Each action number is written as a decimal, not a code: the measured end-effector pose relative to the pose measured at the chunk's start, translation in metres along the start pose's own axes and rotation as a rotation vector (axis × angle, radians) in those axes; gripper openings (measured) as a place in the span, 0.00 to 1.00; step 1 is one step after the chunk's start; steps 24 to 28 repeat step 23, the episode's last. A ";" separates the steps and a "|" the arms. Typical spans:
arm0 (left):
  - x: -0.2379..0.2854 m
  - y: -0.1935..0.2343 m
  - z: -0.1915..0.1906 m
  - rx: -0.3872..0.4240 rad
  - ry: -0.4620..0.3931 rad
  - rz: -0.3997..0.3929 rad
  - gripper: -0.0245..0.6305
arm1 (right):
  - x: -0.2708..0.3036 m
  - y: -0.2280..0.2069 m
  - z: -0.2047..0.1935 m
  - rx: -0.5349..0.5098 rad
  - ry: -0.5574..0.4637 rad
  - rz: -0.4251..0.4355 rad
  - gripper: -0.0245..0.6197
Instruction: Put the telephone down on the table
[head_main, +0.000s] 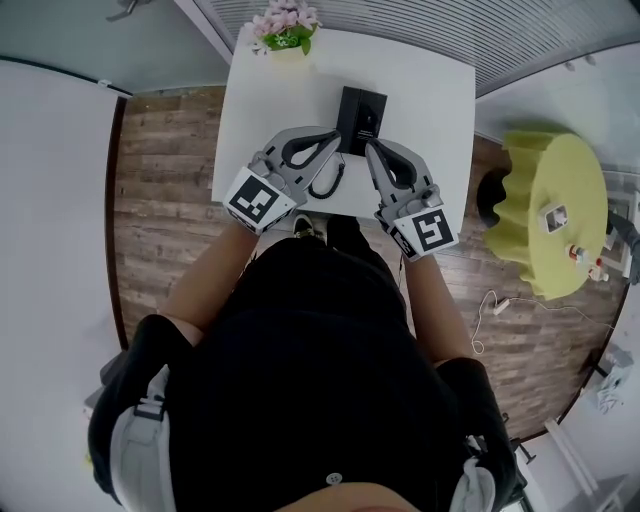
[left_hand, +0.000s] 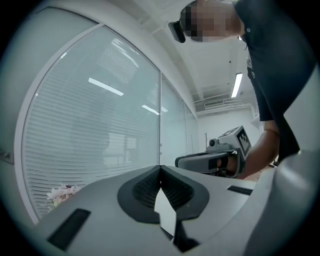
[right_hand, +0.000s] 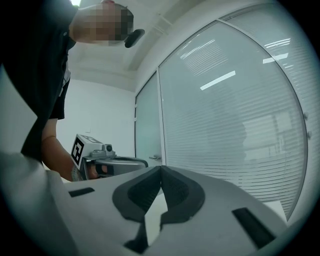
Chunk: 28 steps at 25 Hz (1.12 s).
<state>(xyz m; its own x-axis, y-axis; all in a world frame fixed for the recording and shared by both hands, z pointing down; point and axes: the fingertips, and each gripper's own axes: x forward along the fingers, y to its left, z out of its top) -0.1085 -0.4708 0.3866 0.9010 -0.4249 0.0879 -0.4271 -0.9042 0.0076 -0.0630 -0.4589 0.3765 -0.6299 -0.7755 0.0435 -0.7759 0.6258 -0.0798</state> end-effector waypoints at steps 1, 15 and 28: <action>0.000 0.000 0.000 0.003 0.001 0.000 0.05 | 0.000 0.000 0.000 0.001 0.000 -0.001 0.07; 0.004 -0.006 0.005 0.011 -0.010 0.009 0.05 | -0.003 -0.003 0.001 0.011 -0.004 -0.005 0.07; 0.005 -0.006 0.000 0.030 0.022 0.009 0.05 | -0.005 -0.005 -0.001 0.022 -0.002 -0.001 0.07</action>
